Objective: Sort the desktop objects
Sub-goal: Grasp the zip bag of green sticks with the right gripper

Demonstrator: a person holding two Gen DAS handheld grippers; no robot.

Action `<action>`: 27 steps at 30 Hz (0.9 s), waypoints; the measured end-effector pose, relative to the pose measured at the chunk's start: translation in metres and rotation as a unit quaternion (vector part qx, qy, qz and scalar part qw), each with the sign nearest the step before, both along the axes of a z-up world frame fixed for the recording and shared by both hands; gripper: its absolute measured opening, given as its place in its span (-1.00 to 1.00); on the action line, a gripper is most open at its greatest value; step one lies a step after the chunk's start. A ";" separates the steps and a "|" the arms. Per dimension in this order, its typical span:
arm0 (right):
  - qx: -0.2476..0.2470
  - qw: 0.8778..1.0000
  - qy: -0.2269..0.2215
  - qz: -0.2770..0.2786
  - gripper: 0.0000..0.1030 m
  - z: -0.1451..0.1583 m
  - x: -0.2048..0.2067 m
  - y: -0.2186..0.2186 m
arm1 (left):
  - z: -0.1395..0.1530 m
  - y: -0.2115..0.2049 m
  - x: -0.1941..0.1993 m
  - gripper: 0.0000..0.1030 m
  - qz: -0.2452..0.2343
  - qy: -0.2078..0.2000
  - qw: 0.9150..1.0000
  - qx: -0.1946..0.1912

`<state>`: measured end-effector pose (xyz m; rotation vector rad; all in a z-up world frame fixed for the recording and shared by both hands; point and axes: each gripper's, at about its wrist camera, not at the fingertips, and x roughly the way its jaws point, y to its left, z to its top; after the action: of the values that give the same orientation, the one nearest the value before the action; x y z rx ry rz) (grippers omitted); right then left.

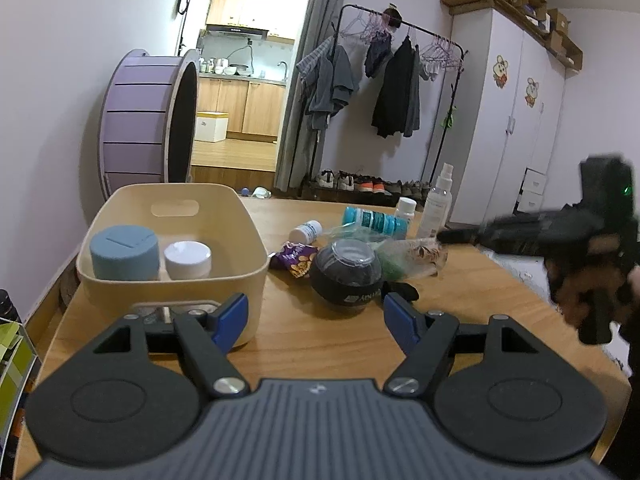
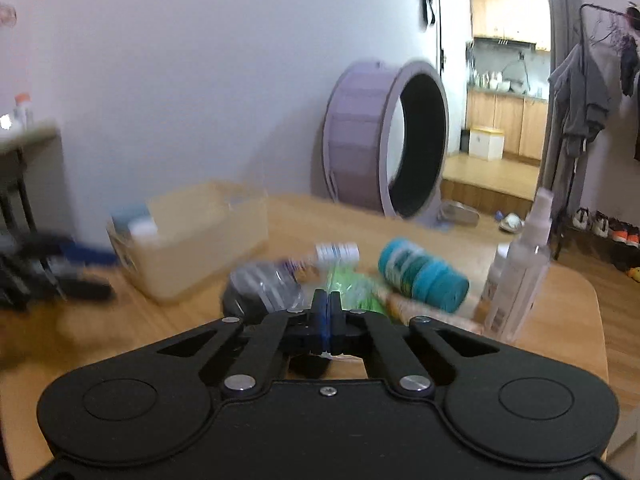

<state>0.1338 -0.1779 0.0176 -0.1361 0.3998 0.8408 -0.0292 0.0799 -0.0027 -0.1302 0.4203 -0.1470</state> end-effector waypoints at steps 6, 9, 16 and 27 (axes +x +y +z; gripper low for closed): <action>-0.004 0.999 -0.013 0.031 -0.99 0.007 -0.014 -0.001 | -0.005 -0.014 0.003 0.43 -0.014 0.004 1.000 0.021; -0.026 0.999 -0.014 0.036 -0.87 -0.004 -0.014 0.006 | -0.006 -0.019 0.001 0.43 -0.021 -0.001 0.999 0.024; -0.055 0.998 -0.007 0.033 -0.09 -0.025 -0.008 0.023 | -0.006 -0.021 0.001 0.43 -0.026 -0.004 0.999 0.023; -0.076 0.997 0.006 -0.001 -0.87 -0.042 0.008 0.036 | -0.004 -0.020 0.001 0.43 -0.026 -0.005 0.999 0.021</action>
<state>0.1413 -0.1416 -0.0248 -0.2718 0.4756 0.8094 -0.0285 0.0602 -0.0067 -0.0768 0.4173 -0.1901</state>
